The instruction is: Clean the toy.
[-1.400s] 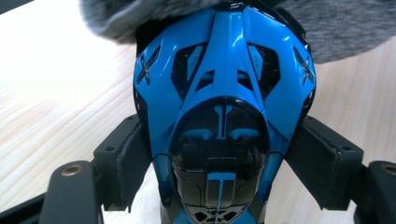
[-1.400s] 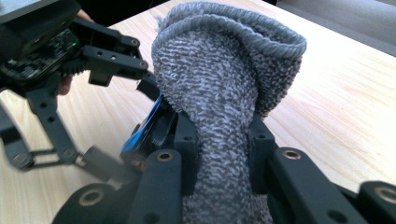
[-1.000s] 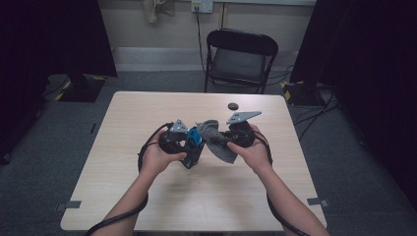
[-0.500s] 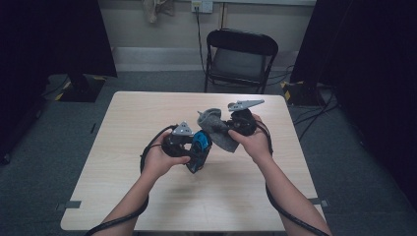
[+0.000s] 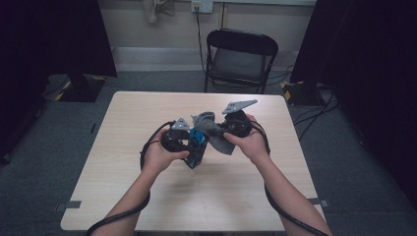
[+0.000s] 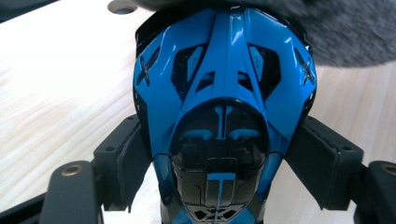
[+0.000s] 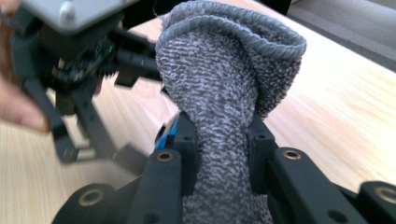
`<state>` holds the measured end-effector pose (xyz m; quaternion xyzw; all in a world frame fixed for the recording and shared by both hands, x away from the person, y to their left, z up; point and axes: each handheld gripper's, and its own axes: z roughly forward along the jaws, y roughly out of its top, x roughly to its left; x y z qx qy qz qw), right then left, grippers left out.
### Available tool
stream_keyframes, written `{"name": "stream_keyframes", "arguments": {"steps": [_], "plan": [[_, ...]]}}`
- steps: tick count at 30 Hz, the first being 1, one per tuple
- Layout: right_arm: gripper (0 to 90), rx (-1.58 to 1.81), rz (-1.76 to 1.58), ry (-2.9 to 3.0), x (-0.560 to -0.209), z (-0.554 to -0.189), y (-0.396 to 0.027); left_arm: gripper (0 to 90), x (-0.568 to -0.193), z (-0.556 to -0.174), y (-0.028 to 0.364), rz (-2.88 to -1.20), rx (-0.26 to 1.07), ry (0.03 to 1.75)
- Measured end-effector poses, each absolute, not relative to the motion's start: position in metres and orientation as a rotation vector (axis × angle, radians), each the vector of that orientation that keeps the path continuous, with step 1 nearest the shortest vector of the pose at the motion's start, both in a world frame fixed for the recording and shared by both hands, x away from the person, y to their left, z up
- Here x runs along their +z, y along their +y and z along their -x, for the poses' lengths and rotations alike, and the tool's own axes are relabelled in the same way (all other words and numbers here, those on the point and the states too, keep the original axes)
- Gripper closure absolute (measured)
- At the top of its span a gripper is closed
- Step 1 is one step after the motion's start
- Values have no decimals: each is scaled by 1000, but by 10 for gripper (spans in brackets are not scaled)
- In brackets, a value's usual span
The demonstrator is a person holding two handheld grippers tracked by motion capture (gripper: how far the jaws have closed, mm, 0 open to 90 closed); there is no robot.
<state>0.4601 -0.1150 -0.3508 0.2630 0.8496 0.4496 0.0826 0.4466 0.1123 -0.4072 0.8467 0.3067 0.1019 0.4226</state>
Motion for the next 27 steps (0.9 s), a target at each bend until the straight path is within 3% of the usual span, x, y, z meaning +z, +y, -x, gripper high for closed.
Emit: {"name": "stream_keyframes", "arguments": {"steps": [16, 27], "plan": [[727, 1322, -798, 2572, -364, -448, -132, 247, -400, -447, 122, -2077, 271, 792], [727, 1436, -943, 2417, -331, -467, -143, 246, -404, -438, 102, -2109, 204, 729]]}}
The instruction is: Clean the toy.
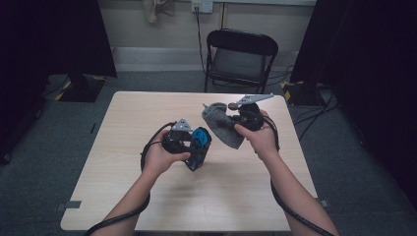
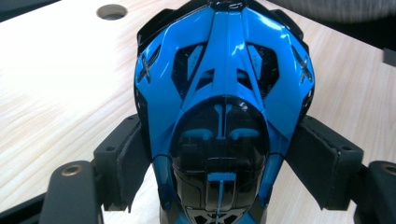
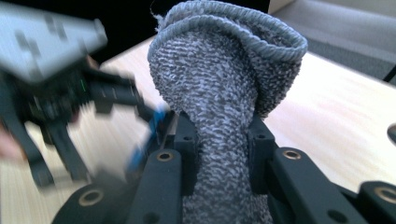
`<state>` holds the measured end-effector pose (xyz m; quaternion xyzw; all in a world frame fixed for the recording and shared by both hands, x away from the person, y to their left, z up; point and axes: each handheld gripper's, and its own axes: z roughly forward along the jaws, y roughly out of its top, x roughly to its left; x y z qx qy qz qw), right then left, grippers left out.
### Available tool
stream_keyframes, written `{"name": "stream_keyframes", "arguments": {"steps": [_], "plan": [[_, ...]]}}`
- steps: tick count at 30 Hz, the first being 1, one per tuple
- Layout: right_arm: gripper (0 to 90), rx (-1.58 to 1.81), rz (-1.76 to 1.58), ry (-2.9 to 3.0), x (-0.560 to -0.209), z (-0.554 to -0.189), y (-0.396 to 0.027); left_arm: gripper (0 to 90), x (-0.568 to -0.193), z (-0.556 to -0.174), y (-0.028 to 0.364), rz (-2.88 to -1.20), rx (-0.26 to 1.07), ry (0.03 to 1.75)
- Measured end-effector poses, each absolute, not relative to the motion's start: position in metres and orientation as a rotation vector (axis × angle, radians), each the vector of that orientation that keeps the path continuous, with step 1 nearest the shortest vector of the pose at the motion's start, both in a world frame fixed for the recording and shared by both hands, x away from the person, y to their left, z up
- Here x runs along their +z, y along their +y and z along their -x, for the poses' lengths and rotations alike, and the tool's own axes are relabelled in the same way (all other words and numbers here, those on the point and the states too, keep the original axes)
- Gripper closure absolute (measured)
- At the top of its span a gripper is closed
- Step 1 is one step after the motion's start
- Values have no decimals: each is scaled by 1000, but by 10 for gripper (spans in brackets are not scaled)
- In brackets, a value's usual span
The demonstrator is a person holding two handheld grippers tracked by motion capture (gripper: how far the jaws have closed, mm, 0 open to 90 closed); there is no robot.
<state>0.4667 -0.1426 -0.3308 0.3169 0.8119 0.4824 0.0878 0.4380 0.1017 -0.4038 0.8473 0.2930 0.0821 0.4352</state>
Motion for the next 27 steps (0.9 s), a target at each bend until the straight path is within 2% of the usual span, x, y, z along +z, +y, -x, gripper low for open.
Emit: {"name": "stream_keyframes", "arguments": {"steps": [4, 11, 27], "plan": [[727, 1423, -933, 2427, -321, -472, -130, 246, -405, -437, 90, -2113, 193, 704], [726, 1354, -881, 2501, -332, -470, -109, 246, -403, -437, 85, -2117, 204, 691], [725, 1361, -842, 2526, -336, -453, -123, 246, -400, -444, 103, -2070, 236, 749]]}}
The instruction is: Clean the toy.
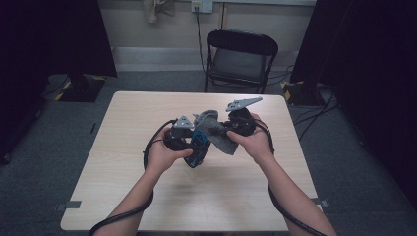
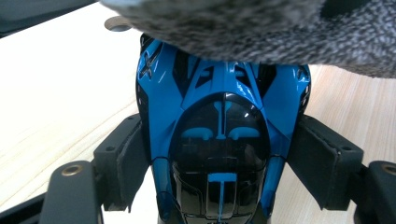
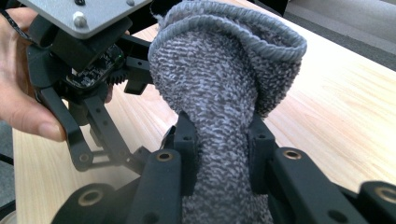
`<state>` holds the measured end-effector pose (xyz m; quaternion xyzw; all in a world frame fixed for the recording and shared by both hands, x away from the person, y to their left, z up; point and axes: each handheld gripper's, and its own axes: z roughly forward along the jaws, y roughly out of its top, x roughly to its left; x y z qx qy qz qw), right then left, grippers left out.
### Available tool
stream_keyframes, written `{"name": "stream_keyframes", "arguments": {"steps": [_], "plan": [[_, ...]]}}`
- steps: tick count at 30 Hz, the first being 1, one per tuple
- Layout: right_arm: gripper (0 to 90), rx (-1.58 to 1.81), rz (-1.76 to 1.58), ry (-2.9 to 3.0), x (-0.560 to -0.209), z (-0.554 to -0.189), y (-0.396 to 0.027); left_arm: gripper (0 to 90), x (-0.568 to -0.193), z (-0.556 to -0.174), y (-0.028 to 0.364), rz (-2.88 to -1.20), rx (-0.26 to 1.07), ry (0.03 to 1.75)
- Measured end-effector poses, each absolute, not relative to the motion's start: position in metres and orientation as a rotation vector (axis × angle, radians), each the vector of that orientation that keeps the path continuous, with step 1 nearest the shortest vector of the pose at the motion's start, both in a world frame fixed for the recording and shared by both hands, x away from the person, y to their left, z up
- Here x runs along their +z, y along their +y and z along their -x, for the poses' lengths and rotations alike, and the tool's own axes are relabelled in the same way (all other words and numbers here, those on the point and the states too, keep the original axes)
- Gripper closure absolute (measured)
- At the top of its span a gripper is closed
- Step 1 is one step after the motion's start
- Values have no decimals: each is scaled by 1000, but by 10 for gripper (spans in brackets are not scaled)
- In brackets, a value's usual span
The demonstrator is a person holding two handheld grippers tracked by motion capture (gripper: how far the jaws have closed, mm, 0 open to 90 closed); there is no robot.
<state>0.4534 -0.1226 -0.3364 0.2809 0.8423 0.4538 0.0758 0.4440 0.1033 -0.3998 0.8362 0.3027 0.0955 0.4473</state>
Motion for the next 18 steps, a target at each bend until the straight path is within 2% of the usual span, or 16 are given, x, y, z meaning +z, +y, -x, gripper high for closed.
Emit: {"name": "stream_keyframes", "arguments": {"steps": [10, 18], "plan": [[725, 1382, -954, 2448, -350, -462, -149, 246, -387, -432, 105, -2048, 199, 678], [725, 1341, -979, 2441, -363, -468, -154, 246, -384, -427, 102, -2022, 158, 635]]}}
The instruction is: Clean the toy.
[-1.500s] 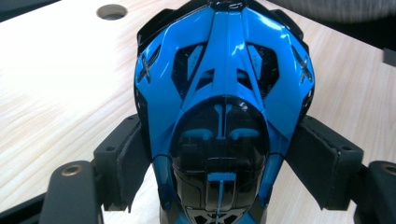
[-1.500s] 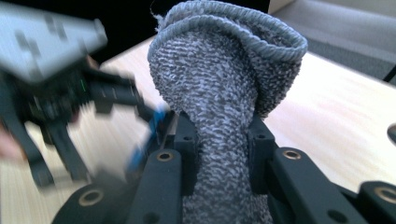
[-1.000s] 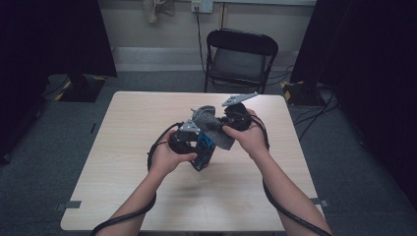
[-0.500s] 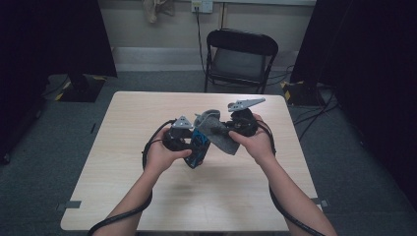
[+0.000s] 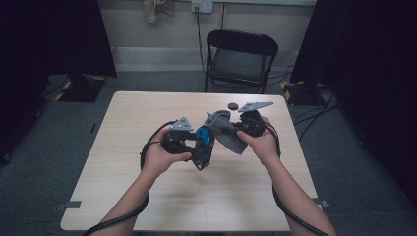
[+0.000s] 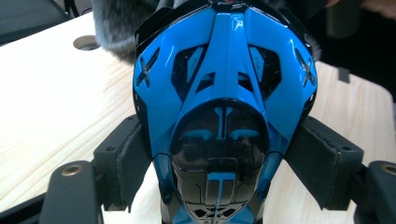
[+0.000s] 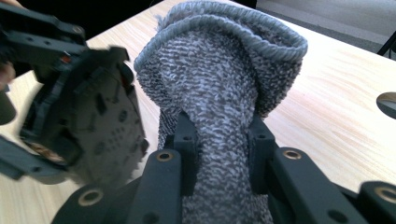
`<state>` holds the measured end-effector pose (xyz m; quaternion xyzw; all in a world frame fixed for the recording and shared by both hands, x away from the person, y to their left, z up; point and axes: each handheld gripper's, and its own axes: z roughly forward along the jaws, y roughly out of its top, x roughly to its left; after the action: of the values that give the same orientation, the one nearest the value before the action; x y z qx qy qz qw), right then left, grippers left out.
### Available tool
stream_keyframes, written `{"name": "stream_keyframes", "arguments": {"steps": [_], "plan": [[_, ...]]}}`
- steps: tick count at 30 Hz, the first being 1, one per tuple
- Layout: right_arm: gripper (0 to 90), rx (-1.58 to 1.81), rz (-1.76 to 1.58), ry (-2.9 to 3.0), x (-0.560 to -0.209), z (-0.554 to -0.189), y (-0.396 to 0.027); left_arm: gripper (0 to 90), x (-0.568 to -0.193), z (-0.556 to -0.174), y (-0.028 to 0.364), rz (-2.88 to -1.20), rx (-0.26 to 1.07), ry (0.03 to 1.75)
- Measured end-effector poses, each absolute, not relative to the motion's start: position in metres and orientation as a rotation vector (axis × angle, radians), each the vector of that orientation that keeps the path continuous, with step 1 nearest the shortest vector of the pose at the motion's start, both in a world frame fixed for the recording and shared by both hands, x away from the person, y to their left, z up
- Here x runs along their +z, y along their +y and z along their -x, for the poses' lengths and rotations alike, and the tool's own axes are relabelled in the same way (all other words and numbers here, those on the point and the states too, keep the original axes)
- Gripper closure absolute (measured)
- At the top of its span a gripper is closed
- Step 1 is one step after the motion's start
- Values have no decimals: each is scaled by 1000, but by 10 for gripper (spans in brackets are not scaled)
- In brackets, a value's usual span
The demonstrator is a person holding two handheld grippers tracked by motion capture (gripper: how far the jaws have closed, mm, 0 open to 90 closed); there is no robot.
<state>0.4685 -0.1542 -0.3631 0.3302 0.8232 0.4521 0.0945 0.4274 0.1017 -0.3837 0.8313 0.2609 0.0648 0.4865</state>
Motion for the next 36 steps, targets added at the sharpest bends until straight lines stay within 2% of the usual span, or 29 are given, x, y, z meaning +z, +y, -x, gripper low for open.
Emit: {"name": "stream_keyframes", "arguments": {"steps": [22, 31, 36], "plan": [[725, 1367, -868, 2519, -385, -460, -144, 246, -376, -432, 95, -2011, 155, 615], [725, 1396, -841, 2470, -366, -458, -151, 246, -387, -440, 111, -2013, 194, 706], [725, 1393, -805, 2517, -371, -454, -145, 246, -388, -442, 111, -2000, 185, 711]]}}
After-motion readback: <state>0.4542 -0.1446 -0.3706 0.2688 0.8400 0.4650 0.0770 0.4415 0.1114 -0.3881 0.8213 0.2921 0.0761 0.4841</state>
